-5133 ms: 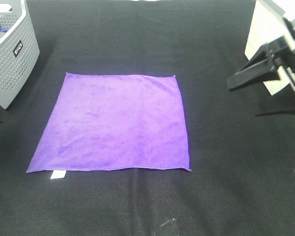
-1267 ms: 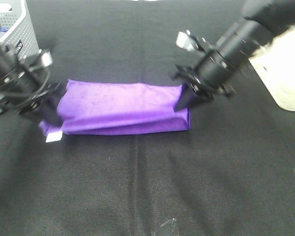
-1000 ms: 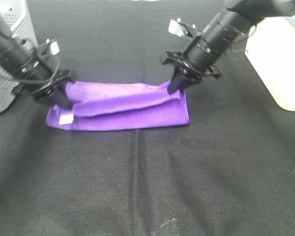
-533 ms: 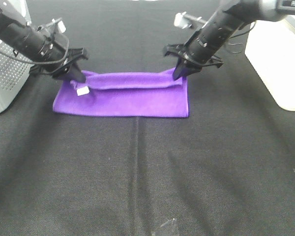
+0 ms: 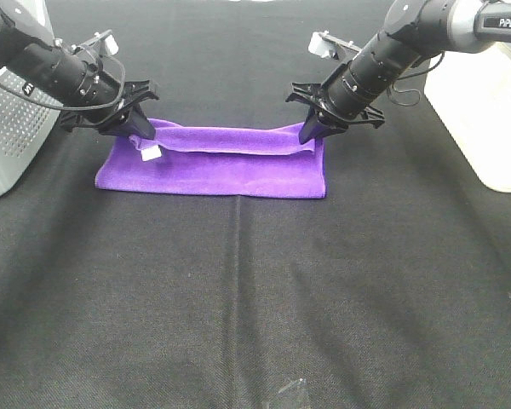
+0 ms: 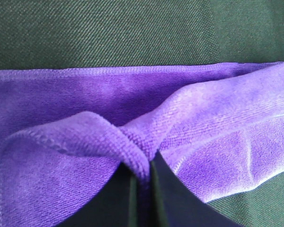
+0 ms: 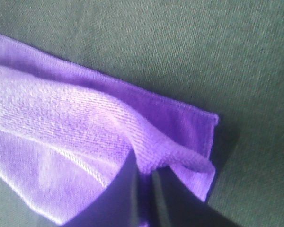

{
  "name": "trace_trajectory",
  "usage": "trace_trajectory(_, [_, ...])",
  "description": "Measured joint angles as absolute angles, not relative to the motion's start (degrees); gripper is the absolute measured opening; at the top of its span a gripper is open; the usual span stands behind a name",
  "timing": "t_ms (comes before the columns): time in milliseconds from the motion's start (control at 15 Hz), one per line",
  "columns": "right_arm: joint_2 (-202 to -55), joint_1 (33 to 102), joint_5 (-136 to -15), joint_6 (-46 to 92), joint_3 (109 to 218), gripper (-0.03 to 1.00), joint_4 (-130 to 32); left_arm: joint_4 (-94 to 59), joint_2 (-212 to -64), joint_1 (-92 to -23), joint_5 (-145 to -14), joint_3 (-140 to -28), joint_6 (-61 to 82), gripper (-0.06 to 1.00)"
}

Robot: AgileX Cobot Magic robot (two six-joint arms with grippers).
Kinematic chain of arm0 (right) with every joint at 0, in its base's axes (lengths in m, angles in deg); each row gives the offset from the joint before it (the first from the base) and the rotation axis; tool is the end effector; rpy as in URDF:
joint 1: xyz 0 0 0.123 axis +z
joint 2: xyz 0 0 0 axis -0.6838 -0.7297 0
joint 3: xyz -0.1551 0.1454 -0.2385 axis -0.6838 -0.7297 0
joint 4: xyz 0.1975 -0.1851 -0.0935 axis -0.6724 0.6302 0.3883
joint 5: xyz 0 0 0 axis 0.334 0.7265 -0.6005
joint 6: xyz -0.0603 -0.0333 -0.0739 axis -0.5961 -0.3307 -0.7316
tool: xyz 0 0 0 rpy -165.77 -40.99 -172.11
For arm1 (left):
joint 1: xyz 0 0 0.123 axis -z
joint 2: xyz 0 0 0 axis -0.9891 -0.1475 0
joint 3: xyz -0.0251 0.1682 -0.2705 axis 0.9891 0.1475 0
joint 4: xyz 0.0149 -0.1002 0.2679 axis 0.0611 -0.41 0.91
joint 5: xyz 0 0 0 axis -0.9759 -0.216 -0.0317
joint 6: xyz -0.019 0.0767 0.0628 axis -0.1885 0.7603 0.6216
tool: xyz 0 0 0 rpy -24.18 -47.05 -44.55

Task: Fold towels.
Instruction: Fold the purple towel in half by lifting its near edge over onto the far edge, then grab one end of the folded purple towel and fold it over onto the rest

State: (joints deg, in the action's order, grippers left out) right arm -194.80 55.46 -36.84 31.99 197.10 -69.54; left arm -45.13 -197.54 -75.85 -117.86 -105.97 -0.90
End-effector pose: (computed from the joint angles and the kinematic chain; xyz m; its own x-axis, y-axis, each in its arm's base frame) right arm 0.5598 0.1594 0.1315 -0.9159 -0.0949 -0.3900 -0.2498 0.8953 0.3688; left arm 0.5466 -0.0985 0.1422 -0.9047 -0.0731 -0.4198 0.1434 0.8755 -0.4615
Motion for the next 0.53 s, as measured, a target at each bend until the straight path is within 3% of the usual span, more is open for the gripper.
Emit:
trace_trajectory(133, [-194.8, 55.5, -37.1, 32.0, 197.1, 0.17, -69.7, -45.1, -197.5, -75.8, -117.0, -106.0, -0.9, 0.26])
trace_trajectory(333, [-194.5, 55.5, -36.3, 32.0, 197.1, 0.65, -68.0, -42.6, -196.7, -75.8, -116.7, -106.0, -0.8, 0.66])
trace_trajectory(400, [-193.7, 55.5, -34.2, 31.7, 197.1, 0.74, -66.5, -39.7, -195.8, -75.8, -118.0, -106.3, -0.8, 0.76])
trace_trajectory(533, [-190.4, 55.5, -28.5, 31.1, 197.1, 0.80, -64.5, -32.0, -193.0, -75.8, -122.6, -108.0, -2.9, 0.82])
